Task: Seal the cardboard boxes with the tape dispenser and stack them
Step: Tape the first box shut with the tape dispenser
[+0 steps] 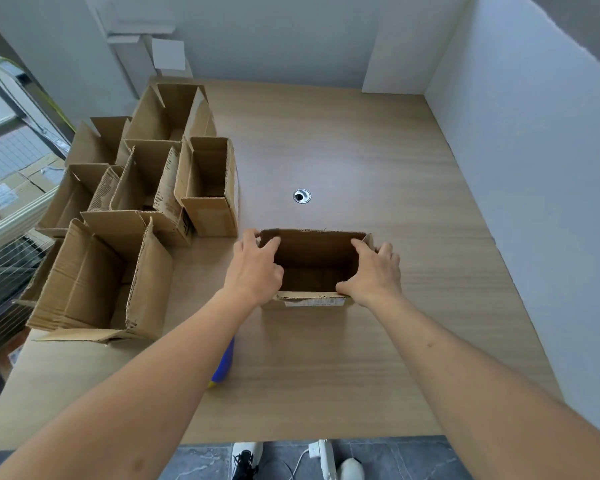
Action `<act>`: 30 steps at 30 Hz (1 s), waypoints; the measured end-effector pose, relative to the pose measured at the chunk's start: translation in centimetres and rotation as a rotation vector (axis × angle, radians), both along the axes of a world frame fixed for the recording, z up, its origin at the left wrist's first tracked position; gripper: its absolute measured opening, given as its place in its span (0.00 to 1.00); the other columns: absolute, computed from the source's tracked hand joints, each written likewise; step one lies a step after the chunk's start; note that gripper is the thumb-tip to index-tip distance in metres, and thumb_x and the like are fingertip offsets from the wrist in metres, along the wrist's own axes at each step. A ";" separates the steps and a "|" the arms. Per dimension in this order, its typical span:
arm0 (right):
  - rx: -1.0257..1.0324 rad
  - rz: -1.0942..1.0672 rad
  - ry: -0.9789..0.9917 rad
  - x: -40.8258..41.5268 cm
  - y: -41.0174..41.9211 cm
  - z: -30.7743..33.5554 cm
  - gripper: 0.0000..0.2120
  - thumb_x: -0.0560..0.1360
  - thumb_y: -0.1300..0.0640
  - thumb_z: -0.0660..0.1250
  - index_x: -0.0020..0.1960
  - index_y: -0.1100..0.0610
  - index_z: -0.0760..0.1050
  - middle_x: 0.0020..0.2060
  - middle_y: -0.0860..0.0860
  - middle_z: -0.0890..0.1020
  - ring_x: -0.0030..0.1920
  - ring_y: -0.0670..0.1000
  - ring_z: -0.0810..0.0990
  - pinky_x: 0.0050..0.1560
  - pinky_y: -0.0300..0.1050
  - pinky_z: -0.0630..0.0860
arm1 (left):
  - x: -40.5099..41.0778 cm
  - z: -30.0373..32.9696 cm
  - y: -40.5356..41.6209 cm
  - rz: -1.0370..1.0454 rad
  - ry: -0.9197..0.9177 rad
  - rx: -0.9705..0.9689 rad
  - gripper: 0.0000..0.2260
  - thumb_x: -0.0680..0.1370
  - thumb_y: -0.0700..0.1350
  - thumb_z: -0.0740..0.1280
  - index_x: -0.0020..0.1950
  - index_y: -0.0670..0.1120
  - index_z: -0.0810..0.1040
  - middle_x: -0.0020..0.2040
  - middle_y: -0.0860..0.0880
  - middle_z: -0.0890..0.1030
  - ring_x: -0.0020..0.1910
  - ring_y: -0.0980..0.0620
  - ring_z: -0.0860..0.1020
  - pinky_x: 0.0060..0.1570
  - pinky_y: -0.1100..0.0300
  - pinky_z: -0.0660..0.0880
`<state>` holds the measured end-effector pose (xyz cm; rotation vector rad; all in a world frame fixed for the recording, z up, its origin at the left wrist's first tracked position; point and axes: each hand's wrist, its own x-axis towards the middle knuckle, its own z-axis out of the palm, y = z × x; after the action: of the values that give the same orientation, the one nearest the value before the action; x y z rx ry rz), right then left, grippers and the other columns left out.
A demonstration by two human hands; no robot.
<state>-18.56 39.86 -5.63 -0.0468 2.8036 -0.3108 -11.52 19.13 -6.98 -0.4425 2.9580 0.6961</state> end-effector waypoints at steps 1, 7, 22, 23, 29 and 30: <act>-0.025 0.021 -0.008 -0.4 0.1 0.0 0.45 0.66 0.48 0.78 0.78 0.43 0.61 0.63 0.53 0.65 0.63 0.57 0.68 0.59 0.50 0.76 | 0.0 -0.2 0.0 0.006 0.018 -0.022 0.26 0.79 0.45 0.66 0.78 0.50 0.67 0.76 0.42 0.55 0.69 0.36 0.66 0.63 0.46 0.75; -0.153 0.084 -0.035 -1.7 -0.1 0.3 0.37 0.74 0.47 0.68 0.80 0.40 0.56 0.64 0.51 0.71 0.58 0.55 0.78 0.55 0.54 0.80 | -0.3 -0.7 0.3 -0.026 0.083 -0.038 0.29 0.77 0.45 0.71 0.77 0.46 0.67 0.71 0.41 0.57 0.67 0.38 0.69 0.62 0.50 0.75; -0.338 -0.133 -0.039 -2.5 -0.7 -1.5 0.33 0.81 0.45 0.57 0.80 0.36 0.43 0.47 0.53 0.81 0.48 0.58 0.80 0.48 0.51 0.77 | 0.8 -0.8 -1.6 -0.292 0.033 0.058 0.43 0.63 0.82 0.64 0.69 0.56 0.77 0.59 0.58 0.71 0.57 0.56 0.73 0.56 0.54 0.77; -0.332 -0.143 -0.049 -2.8 -0.8 -1.6 0.30 0.81 0.44 0.57 0.80 0.38 0.50 0.52 0.54 0.81 0.53 0.58 0.79 0.51 0.51 0.76 | 0.7 -0.9 -1.8 -0.266 0.064 0.092 0.40 0.64 0.80 0.66 0.65 0.54 0.80 0.57 0.58 0.72 0.54 0.57 0.74 0.53 0.55 0.78; -0.270 -0.119 -0.067 -2.7 -0.9 -1.7 0.23 0.77 0.35 0.56 0.69 0.41 0.72 0.58 0.51 0.68 0.62 0.58 0.73 0.58 0.52 0.75 | -0.4 -1.9 -1.6 -0.060 0.199 0.088 0.27 0.70 0.58 0.79 0.59 0.46 0.75 0.54 0.51 0.69 0.44 0.48 0.75 0.46 0.53 0.77; -0.243 -0.098 -0.066 -2.5 -0.7 -1.7 0.24 0.77 0.34 0.56 0.69 0.40 0.73 0.60 0.52 0.67 0.64 0.58 0.71 0.60 0.53 0.74 | -0.5 -2.1 -1.5 0.004 0.202 0.090 0.30 0.68 0.57 0.81 0.60 0.46 0.71 0.55 0.49 0.67 0.45 0.47 0.74 0.47 0.53 0.77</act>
<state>-21.08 39.15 -7.35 0.0455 2.6923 -0.6633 -12.05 17.68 -9.09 -0.3930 3.0951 0.9223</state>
